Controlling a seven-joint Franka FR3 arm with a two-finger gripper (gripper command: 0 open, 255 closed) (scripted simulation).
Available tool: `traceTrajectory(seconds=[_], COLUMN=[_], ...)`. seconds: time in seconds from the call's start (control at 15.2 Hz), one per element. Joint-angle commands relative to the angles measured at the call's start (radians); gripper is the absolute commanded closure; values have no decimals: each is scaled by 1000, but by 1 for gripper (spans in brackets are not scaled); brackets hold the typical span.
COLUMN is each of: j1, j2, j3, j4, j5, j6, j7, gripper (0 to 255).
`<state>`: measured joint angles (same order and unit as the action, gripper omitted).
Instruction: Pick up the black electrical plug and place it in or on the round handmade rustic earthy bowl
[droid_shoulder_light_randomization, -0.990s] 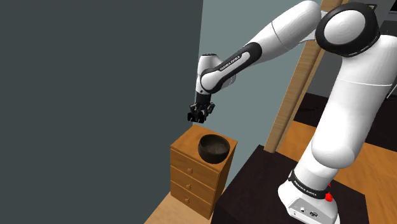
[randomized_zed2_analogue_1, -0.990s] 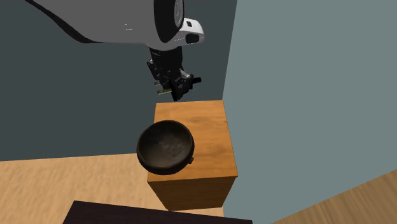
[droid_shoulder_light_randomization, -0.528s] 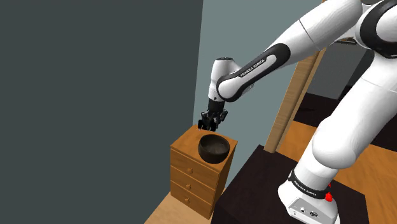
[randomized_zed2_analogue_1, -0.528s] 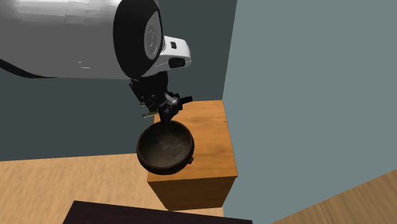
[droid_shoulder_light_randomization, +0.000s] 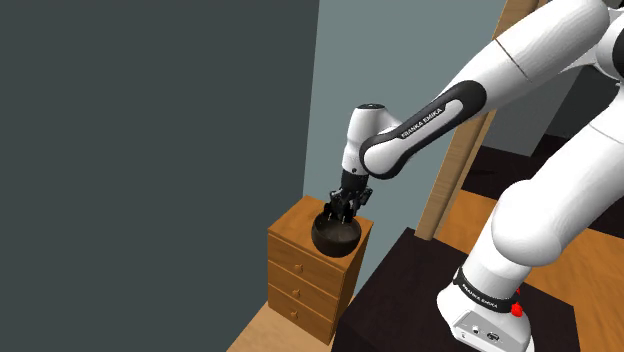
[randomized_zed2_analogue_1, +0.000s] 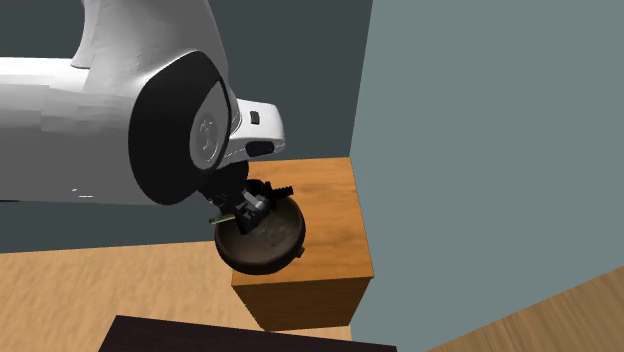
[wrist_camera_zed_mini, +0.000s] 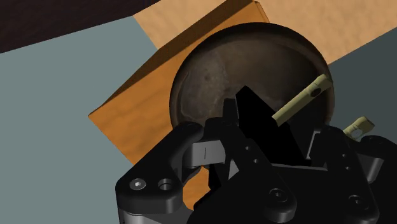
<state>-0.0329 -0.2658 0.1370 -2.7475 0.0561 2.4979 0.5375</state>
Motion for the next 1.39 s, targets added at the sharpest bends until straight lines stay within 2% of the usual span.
traceTrajectory(seconds=[0.0, 0.53, 1.06, 1.12, 1.32], j1=[-2, -11, -11, -11, -11], j2=[27, 148, 148, 148, 148], j3=[1, 8, 8, 8, 8], j4=[-11, -28, -28, -28, -28], j5=[-3, -24, -24, -24, -24], j6=[38, 177, 177, 177, 177], j7=[2, 17, 17, 17, 17], gripper=[255, 255, 255, 0, 0])
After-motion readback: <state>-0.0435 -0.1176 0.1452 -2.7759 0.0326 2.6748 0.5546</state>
